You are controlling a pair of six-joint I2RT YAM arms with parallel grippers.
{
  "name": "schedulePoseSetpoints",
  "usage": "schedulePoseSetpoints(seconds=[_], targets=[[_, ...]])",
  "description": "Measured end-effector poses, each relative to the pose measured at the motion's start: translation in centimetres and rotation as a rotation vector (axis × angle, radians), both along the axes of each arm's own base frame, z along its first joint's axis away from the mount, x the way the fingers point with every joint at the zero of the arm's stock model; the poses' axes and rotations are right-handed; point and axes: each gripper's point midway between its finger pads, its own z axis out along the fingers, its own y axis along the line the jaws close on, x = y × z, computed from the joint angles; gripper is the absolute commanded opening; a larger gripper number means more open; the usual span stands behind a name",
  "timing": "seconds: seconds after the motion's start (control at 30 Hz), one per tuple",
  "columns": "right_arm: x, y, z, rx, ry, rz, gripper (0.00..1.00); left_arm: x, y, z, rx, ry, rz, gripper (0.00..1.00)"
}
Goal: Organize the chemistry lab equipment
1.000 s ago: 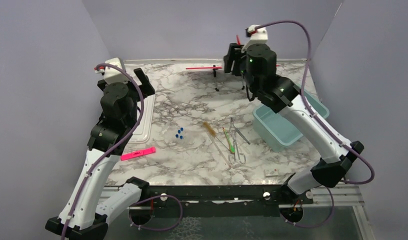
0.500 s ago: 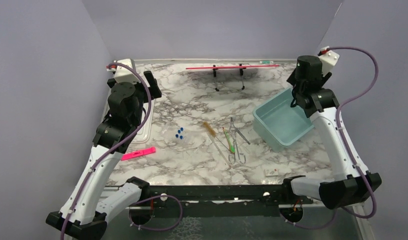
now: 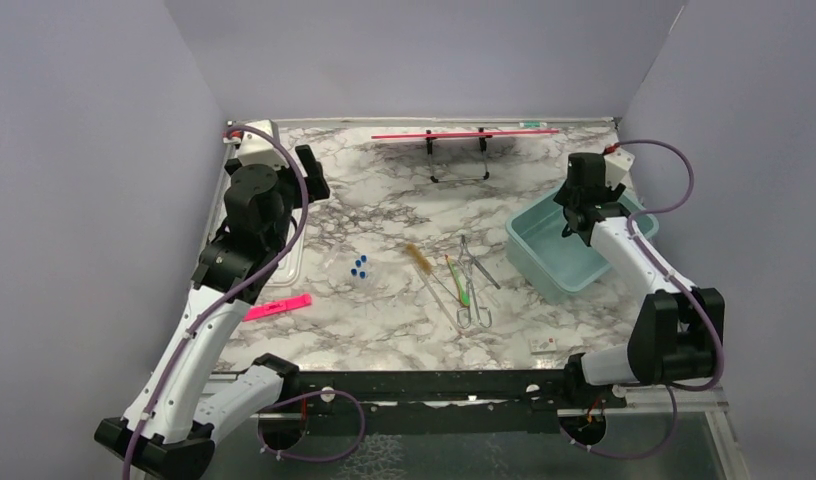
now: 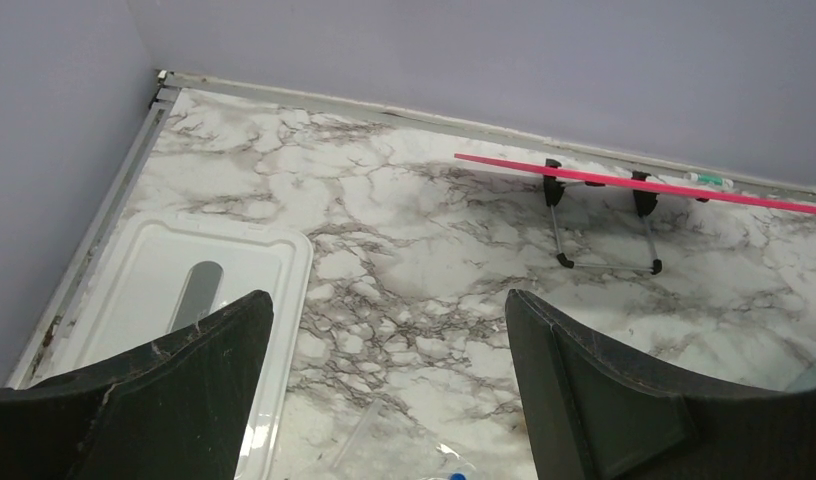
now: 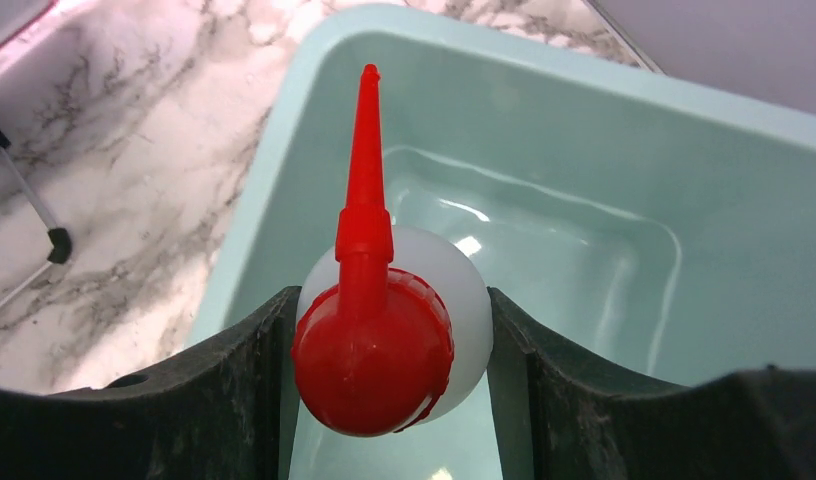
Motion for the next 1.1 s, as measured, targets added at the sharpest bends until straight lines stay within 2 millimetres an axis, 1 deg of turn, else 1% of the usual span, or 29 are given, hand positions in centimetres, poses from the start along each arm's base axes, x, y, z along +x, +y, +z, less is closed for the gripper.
schedulePoseSetpoints(seconds=[0.07,0.17,0.4,0.5,0.57,0.67,0.8,0.9,1.0,1.1], targets=[[1.1,0.0,0.0,-0.006,-0.029,0.006,0.34,0.2,-0.1,-0.2,0.002,0.007,-0.001,0.89],[2.2,-0.1,-0.9,-0.009,-0.034,0.003,0.34,0.4,-0.2,-0.5,0.005,0.016,-0.001,0.89],[2.8,-0.3,-3.9,-0.001,0.013,-0.012,0.35,0.7,-0.3,-0.9,0.01,0.028,-0.001,0.89],[3.3,-0.1,-5.0,0.014,0.024,0.01,0.35,0.8,-0.4,-1.0,0.012,0.032,-0.001,0.89],[3.7,0.5,-5.5,0.032,0.022,0.045,0.35,0.8,-0.4,-1.1,0.013,0.034,-0.001,0.89],[4.4,1.5,-5.6,0.055,0.003,0.127,0.35,0.9,-0.4,-1.2,0.014,0.036,-0.001,0.89],[5.6,2.9,-5.0,0.074,-0.031,0.229,0.35,0.9,-0.4,-1.2,0.015,0.038,-0.001,0.89],[5.8,3.0,-4.9,0.067,-0.031,0.233,0.35,1.0,-0.4,-1.4,0.017,0.043,-0.001,0.89],[6.0,2.3,-4.9,0.042,-0.016,0.197,0.36,1.1,-0.5,-1.5,0.018,0.046,-0.001,0.89],[6.0,1.7,-5.0,0.016,-0.001,0.173,0.4,1.1,-0.5,-1.5,0.018,0.046,-0.001,0.89]])
